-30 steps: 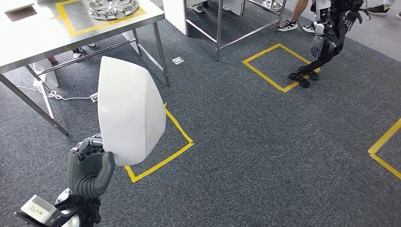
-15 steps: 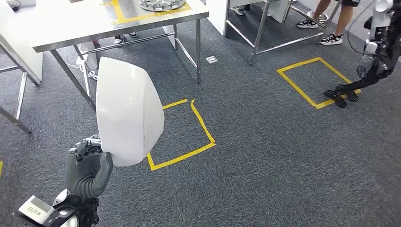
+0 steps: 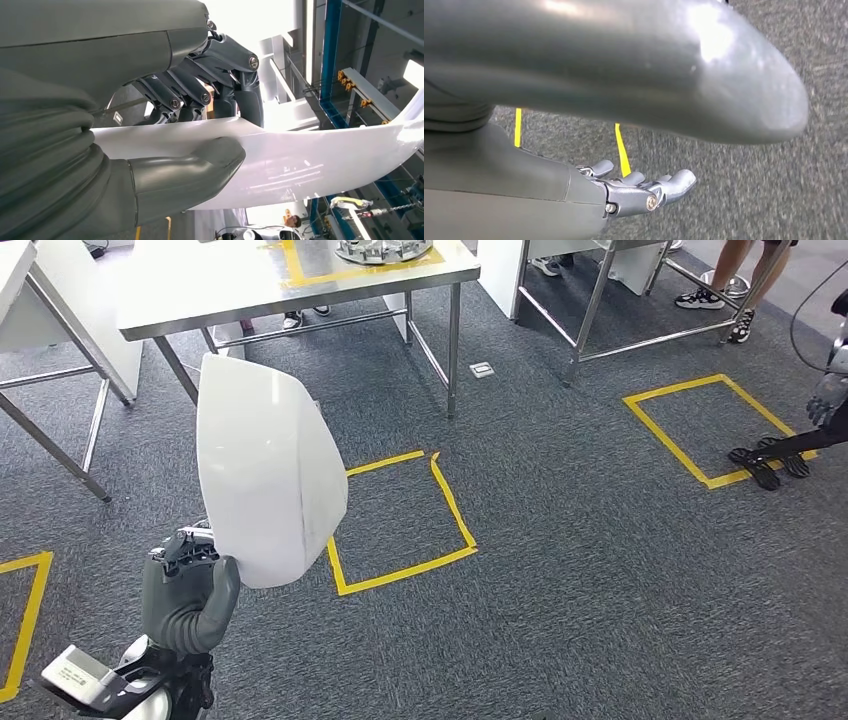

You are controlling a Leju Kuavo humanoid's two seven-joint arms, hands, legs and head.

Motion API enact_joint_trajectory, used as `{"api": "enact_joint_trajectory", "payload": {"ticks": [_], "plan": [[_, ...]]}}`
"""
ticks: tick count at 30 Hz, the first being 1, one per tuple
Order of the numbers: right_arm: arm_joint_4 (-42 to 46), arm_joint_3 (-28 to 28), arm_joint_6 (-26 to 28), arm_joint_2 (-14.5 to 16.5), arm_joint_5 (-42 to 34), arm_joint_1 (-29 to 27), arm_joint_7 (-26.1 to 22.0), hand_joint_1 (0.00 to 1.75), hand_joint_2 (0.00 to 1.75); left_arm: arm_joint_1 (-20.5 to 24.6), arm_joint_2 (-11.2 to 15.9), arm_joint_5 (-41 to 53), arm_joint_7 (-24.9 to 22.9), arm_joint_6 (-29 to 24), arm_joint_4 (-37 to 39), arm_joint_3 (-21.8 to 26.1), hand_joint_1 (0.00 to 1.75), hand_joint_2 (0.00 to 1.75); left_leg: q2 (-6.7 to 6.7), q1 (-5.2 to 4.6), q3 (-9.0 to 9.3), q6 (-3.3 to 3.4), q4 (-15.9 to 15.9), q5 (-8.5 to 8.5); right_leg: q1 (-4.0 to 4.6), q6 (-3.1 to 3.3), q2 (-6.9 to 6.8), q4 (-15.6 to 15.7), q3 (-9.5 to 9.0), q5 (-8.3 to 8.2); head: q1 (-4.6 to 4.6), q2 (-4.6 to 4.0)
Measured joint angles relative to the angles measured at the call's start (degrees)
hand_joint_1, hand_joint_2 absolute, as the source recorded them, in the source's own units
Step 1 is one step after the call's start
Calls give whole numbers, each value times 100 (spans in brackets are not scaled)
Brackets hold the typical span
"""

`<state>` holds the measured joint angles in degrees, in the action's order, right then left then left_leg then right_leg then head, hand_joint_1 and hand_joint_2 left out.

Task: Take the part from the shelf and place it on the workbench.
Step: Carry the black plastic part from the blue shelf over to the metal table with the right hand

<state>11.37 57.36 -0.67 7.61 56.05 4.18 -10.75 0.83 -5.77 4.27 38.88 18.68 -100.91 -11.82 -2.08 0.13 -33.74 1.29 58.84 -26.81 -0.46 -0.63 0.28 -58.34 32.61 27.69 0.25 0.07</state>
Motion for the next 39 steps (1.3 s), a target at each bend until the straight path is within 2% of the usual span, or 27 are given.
{"api": "enact_joint_trajectory", "payload": {"ticks": [2, 4, 14, 16, 18, 21, 22, 23, 24, 26, 27, 28, 30, 32, 33, 34, 36, 37, 38, 39], "plan": [[0, 2, -9, 0, -1, -1, -4, 0, 0, 9, 0, -21, -2, 19, 10, 0, 175, 175, 3, 4, 15, -51, -29, 28, 6, 23, 1, -1, 2, -1, 1, 0], [0, 4, -16, 0, -1, 0, -5, 0, 0, 12, 0, -29, -4, 32, 15, 0, 175, 175, 4, 4, 20, -74, -41, 38, 7, 31, 1, -1, 3, 0, 2, 0], [0, 6, -58, 3, 7, 1, -9, 0, 0, 35, 2, -90, -34, 57, 31, 0, 175, 175, 2, 0, 30, -84, -47, 38, -5, 40, -2, -2, 3, -6, -1, 0], [0, 6, -85, 9, 13, 6, -18, 0, 0, 38, 8, -114, -46, 81, 49, 2, 175, 175, 4, 14, 57, -62, -101, 55, -1, -8, -2, 0, -16, 11, 1, 0], [0, 6, -101, 13, 11, 13, -32, 0, 0, 43, 12, -135, -55, 106, 57, 7, 175, 175, 14, 49, 108, -27, -182, 90, -5, -77, -3, -246, 83, 182, 19, 0], [0, 8, -108, 13, 10, 7, -44, 0, 0, 40, 11, -148, -66, 117, 66, 16, 175, 175, 29, 74, 114, -6, -188, 88, -48, -145, -5, -1271, 602, 672, 45, 0], [0, 8, -115, 13, 10, 1, -46, 0, 0, 34, 11, -149, -68, 122, 68, 17, 175, 175, 28, 79, 107, -13, -171, 75, -66, -166, -5, -1492, 721, 725, 45, 0], [0, 8, -124, 13, 10, -4, -49, 0, 0, 26, 11, -149, -73, 131, 70, 18, 175, 175, 22, 91, 101, -30, -147, 59, -84, -187, -5, -1506, 737, 666, 45, 0], [0, 8, -134, 12, 10, -6, -53, 0, 0, 20, 12, -150, -77, 140, 72, 19, 175, 175, 14, 108, 98, -55, -116, 39, -103, -207, -5, -1292, 634, 507, 46, 0], [-1, 8, -149, 13, 9, -5, -65, 0, 0, 9, 13, -156, -83, 158, 73, 21, 175, 175, -5, 141, 93, -135, -37, -22, -128, -239, 8, -543, 250, 158, 52, 0], [-2, 9, -153, 16, 9, -2, -73, 0, 0, 7, 14, -159, -86, 163, 71, 22, 175, 175, -15, 143, 85, -182, 3, -56, -128, -217, 24, -270, 111, 69, 57, 0], [-2, 10, -157, 19, 8, -1, -78, 0, 0, 5, 14, -162, -87, 166, 68, 24, 175, 175, -23, 140, 80, -227, 25, -79, -118, -177, 36, -126, 41, 43, 63, 0], [-2, 13, -161, 22, 8, -1, -81, 0, 0, 1, 19, -164, -89, 169, 63, 25, 175, 175, -33, 136, 87, -302, 7, -90, -92, -54, 44, -101, 41, 61, 67, 0], [-2, 15, -161, 22, 8, -1, -81, 0, 0, -2, 28, -165, -87, 172, 62, 25, 175, 175, 13, 149, 81, -355, 40, -125, -93, 42, 23, -84, 29, 58, 58, 0], [-2, 15, -161, 22, 8, -1, -81, 0, 0, -1, 32, -165, -86, 172, 61, 25, 175, 175, 59, 149, 10, -371, 199, -217, -99, 83, 10, -74, 18, 58, 49, 0], [-2, 15, -162, 22, 8, -4, -81, 0, 0, 1, 34, -165, -85, 172, 61, 25, 175, 175, 107, 144, -128, -378, 487, -362, -100, 115, -6, -67, 7, 64, 36, 0], [-2, 15, -167, 22, 8, -13, -81, 0, 0, 1, 41, -165, -83, 172, 66, 24, 175, 175, 154, 133, -542, -377, 1272, -694, -77, 158, -37, -70, -7, 89, 20, 0], [-2, 15, -169, 22, 7, -17, -80, 0, 0, -2, 46, -165, -83, 172, 72, 24, 175, 175, 156, 130, -711, -369, 1564, -766, -64, 170, -50, -72, -17, 101, 19, 0], [-2, 15, -171, 22, 7, -20, -80, 0, 0, -3, 52, -165, -83, 172, 78, 24, 175, 175, 156, 125, -785, -352, 1655, -720, -52, 178, -58, -73, -34, 118, 19, 0], [-2, 15, -173, 22, 7, -21, -80, 0, 0, -4, 57, -165, -83, 172, 84, 24, 175, 175, 158, 116, -743, -325, 1517, -562, -43, 178, -62, -74, -61, 137, 19, 0]]}}
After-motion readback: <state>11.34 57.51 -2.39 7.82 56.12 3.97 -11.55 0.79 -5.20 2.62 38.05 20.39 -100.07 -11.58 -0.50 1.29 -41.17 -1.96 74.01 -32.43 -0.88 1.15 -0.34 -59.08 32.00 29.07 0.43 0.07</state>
